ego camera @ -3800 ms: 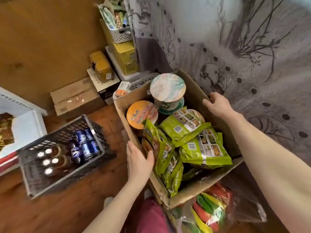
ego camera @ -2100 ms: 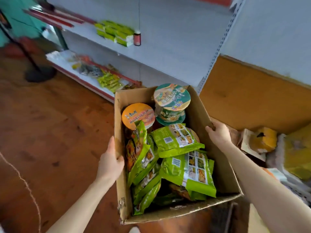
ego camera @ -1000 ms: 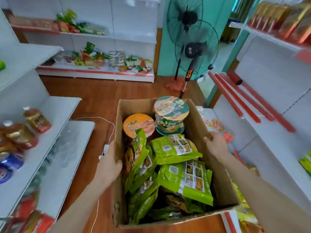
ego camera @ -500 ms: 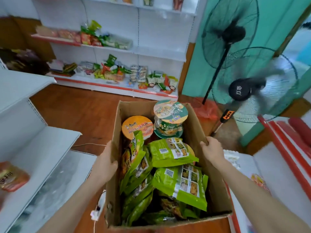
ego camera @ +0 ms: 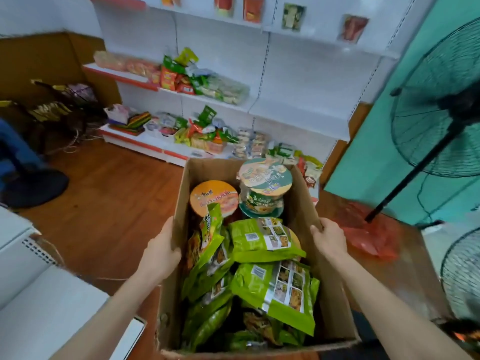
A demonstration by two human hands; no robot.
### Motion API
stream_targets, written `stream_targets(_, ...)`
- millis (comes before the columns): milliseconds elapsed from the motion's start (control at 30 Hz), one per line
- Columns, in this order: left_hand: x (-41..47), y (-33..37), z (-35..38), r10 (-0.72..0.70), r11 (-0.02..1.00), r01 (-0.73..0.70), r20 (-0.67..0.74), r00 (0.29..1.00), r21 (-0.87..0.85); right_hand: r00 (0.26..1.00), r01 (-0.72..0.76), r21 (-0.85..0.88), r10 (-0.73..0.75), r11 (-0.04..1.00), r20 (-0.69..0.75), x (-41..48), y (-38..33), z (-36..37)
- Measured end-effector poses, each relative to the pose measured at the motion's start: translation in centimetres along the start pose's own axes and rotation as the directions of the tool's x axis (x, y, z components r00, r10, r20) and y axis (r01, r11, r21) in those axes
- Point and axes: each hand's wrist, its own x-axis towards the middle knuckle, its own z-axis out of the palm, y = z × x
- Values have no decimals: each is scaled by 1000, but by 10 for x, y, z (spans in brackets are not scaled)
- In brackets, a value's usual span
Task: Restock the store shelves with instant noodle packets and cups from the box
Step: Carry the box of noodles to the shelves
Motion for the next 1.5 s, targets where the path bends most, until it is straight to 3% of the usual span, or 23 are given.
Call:
stream_targets(300,251,6,-16,-152,987,148,-79,985,-62,975,183,-4,-181,983,128,279,-137,78)
stream_targets(633,473,-61,-106,-403,913,367,-251,880,-177,866,440,39,-435,897,246,490,-387,214)
stream_targets(900,648,-168,-210,-505,863,466,-312,805,-197,802,497,98,-500,862,326,597,-597,367)
stream_targets(1200,829,-302,-315,-666,745,611,-357,655,-269,675,603,153,-603,783,425,692,-837,546)
stream_targets(1500,977,-441,-400,-780,625,656,-379,498,-424,526,705,194,-687,682,502,752,-1059,718)
